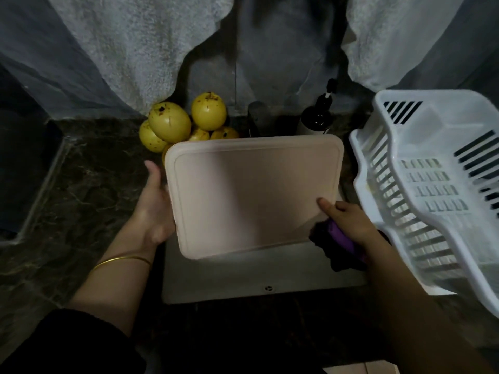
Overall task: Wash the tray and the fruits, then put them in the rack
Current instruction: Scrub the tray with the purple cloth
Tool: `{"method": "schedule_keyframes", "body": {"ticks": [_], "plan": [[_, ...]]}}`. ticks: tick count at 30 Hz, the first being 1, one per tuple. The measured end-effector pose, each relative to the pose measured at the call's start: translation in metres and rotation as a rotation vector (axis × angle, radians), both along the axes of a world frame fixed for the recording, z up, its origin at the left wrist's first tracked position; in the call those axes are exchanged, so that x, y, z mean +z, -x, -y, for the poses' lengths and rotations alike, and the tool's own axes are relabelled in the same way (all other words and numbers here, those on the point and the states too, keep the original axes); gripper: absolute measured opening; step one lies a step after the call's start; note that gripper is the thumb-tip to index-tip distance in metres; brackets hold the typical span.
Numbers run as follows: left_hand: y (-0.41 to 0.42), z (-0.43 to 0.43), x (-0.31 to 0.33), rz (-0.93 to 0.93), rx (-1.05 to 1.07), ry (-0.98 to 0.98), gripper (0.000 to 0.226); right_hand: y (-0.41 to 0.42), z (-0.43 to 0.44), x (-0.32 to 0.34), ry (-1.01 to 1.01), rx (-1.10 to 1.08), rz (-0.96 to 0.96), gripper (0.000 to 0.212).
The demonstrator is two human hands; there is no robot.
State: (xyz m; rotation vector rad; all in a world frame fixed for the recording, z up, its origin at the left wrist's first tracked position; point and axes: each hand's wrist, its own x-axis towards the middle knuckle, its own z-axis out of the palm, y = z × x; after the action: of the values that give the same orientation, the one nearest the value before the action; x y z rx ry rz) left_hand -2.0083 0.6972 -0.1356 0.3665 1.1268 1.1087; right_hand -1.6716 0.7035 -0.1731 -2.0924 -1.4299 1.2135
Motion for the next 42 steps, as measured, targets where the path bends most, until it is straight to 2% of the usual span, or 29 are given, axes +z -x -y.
{"method": "schedule_keyframes", "body": {"ticks": [3, 6, 9, 11, 14, 17, 18, 20, 23, 24, 26, 28, 30, 33, 37, 40, 42], "plan": [[0.005, 0.006, 0.005, 0.066, -0.250, -0.063, 0.063, 0.000, 0.000, 0.007, 0.121, -0.013, -0.073, 0.048], [0.013, 0.008, 0.001, 0.005, -0.401, -0.105, 0.087, 0.002, -0.001, 0.011, 0.233, 0.034, -0.032, 0.045], [0.014, 0.006, 0.000, -0.027, -0.426, -0.125, 0.094, 0.005, -0.003, 0.014, 0.227, 0.005, 0.075, 0.051], [0.010, 0.005, 0.001, -0.021, -0.369, -0.108, 0.078, 0.008, -0.008, 0.018, 0.114, -0.065, 0.208, 0.061], [0.006, 0.007, 0.000, 0.008, -0.313, -0.074, 0.056, 0.022, -0.015, 0.035, -0.239, -0.251, 0.376, 0.063], [0.006, 0.008, -0.002, 0.064, -0.307, -0.087, 0.056, 0.050, -0.014, 0.054, -0.597, -0.289, 0.294, 0.054], [0.004, 0.009, -0.001, 0.076, -0.303, -0.087, 0.057, 0.062, -0.010, 0.057, -0.663, -0.248, 0.248, 0.055], [-0.001, 0.009, 0.002, 0.082, -0.297, -0.090, 0.037, 0.090, 0.002, 0.055, -0.740, -0.120, 0.176, 0.060], [-0.011, 0.005, 0.006, 0.083, -0.280, -0.085, 0.033, 0.136, 0.027, 0.044, -0.747, 0.268, 0.122, 0.077], [-0.014, 0.003, 0.008, 0.099, -0.276, -0.094, 0.039, 0.149, 0.036, 0.040, -0.714, 0.412, 0.158, 0.080], [-0.014, 0.003, 0.008, 0.134, -0.256, -0.097, 0.061, 0.166, 0.048, 0.027, -0.818, 0.614, 0.320, 0.076], [-0.009, 0.002, 0.007, 0.153, -0.248, -0.110, 0.066, 0.168, 0.047, 0.017, -0.920, 0.690, 0.419, 0.069], [-0.005, 0.003, 0.009, 0.168, -0.262, -0.117, 0.067, 0.161, 0.034, 0.010, -0.954, 0.667, 0.468, 0.066], [0.002, 0.003, 0.011, 0.087, -0.264, -0.080, 0.064, 0.147, 0.011, 0.008, -0.976, 0.525, 0.531, 0.062], [0.007, 0.008, 0.015, 0.032, -0.262, -0.047, 0.076, 0.125, -0.018, 0.013, -0.847, 0.266, 0.618, 0.063], [0.007, 0.009, 0.021, 0.009, -0.251, -0.035, 0.066, 0.123, -0.026, 0.029, -0.675, 0.031, 0.583, 0.073], [0.005, 0.007, 0.025, 0.005, -0.243, -0.035, 0.056, 0.136, -0.021, 0.040, -0.629, -0.007, 0.534, 0.078]]}}
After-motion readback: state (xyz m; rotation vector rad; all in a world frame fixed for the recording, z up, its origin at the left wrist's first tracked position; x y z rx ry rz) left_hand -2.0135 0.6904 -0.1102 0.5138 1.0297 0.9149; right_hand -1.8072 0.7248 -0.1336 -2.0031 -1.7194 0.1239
